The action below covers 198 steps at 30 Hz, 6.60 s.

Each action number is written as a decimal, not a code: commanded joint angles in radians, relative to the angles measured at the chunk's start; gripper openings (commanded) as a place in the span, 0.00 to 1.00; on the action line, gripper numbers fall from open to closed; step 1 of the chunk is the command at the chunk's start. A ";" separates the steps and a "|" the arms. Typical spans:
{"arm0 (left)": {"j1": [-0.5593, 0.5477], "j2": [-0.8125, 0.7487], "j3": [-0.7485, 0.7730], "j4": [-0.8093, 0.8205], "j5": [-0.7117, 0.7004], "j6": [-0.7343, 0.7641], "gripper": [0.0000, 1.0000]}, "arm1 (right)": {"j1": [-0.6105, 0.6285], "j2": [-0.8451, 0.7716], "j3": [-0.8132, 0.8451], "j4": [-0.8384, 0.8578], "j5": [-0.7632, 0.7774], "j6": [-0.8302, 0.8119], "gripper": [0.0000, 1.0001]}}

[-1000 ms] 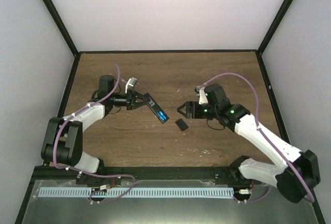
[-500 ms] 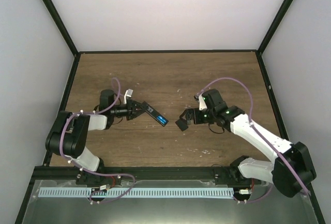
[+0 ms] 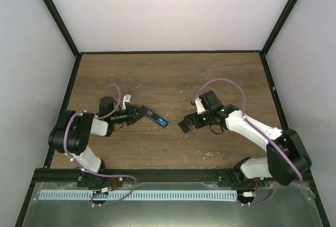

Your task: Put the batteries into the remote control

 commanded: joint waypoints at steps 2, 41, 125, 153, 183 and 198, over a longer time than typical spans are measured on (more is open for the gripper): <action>0.003 0.033 -0.040 0.118 -0.031 -0.024 0.00 | 0.040 0.068 0.058 0.024 0.042 -0.060 0.95; 0.049 0.039 0.041 -0.213 0.046 0.241 0.00 | 0.157 0.373 0.190 -0.095 0.126 -0.131 0.46; 0.055 0.100 0.053 -0.229 0.059 0.295 0.00 | 0.216 0.426 0.333 0.080 -0.234 -0.188 0.24; 0.048 0.191 0.026 -0.081 0.041 0.229 0.00 | 0.251 0.527 0.370 0.060 -0.196 -0.247 0.24; 0.048 0.209 0.032 -0.072 0.049 0.229 0.00 | 0.263 0.590 0.417 -0.015 -0.174 -0.258 0.26; 0.048 0.213 0.030 -0.075 0.054 0.232 0.00 | 0.282 0.612 0.439 -0.010 -0.145 -0.244 0.29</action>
